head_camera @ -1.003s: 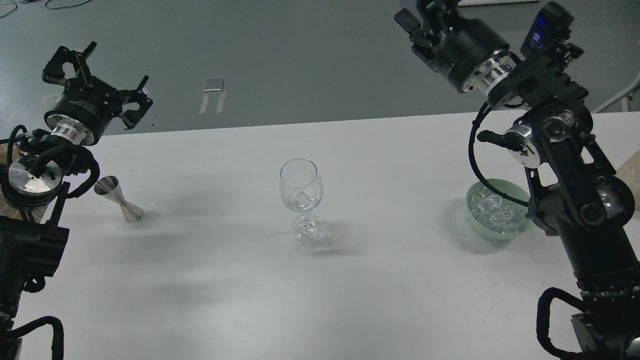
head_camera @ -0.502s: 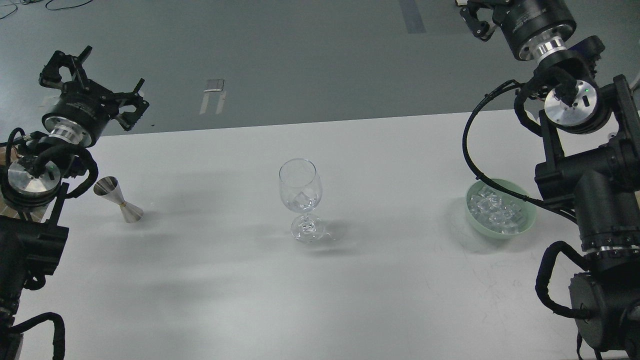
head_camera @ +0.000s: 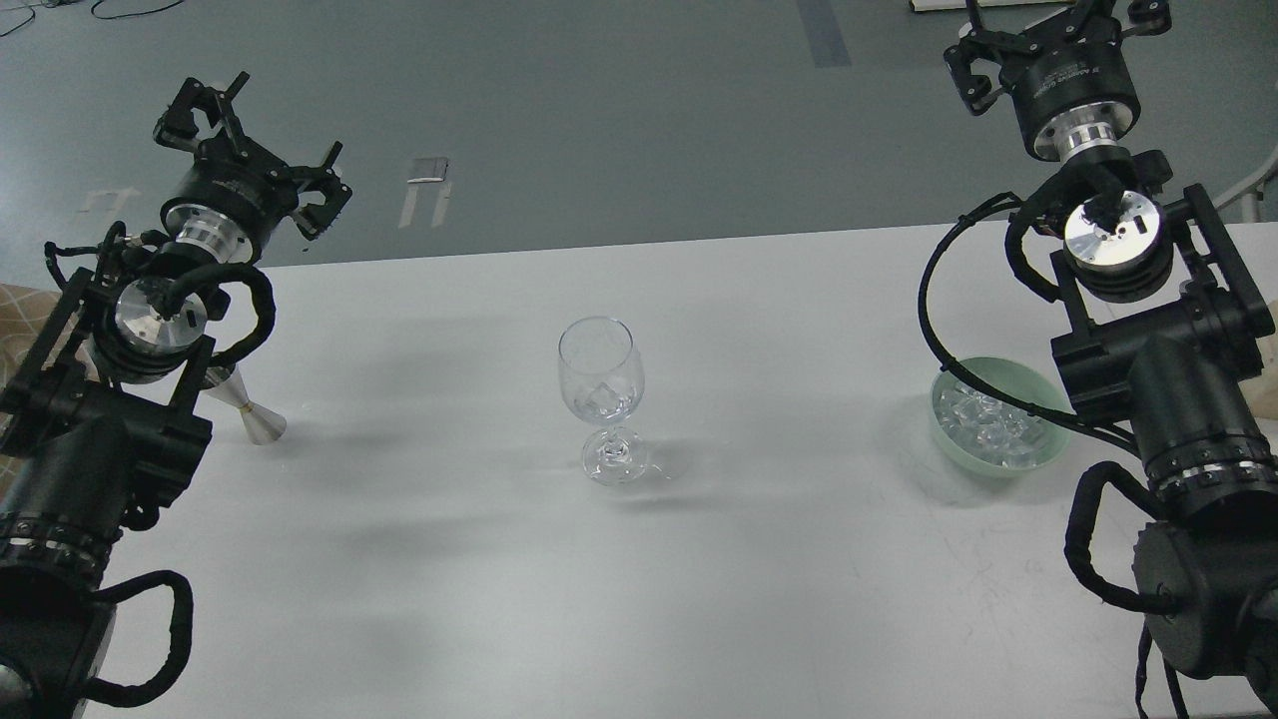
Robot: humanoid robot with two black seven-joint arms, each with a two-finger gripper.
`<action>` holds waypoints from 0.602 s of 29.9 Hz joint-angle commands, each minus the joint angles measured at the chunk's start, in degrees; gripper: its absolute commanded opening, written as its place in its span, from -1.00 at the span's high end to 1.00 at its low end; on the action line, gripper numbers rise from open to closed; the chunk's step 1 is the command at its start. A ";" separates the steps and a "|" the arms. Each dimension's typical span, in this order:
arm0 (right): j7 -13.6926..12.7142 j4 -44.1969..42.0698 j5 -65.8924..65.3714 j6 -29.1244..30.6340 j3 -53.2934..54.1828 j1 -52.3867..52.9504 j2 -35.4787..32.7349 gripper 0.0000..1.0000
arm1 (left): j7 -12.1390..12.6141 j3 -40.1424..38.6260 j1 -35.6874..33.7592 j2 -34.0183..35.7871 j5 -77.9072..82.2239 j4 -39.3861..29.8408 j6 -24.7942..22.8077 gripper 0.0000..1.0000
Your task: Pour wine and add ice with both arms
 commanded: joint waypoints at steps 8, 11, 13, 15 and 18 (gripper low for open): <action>0.51 0.53 0.00 0.03 -0.07 -0.43 0.00 -1.00 | -0.48 2.38 -2.20 -1.20 0.08 2.80 -0.40 -0.97; 2.96 0.71 0.00 0.03 -0.07 -0.43 0.00 -1.00 | -0.48 2.38 -2.20 -1.55 0.07 2.80 -0.40 -0.97; 5.16 0.71 0.00 -0.06 -0.25 -0.34 0.00 -1.00 | -0.48 2.38 -2.46 -1.55 0.08 2.80 -0.40 -0.97; 5.70 0.79 0.00 0.03 -0.42 -0.25 0.00 -1.00 | -0.48 2.47 -3.16 -1.55 0.08 2.80 -0.40 -0.97; 5.79 0.97 0.00 -0.06 -0.42 -0.43 0.00 -1.00 | -0.48 2.47 -3.52 -1.55 0.08 2.80 -0.49 -0.97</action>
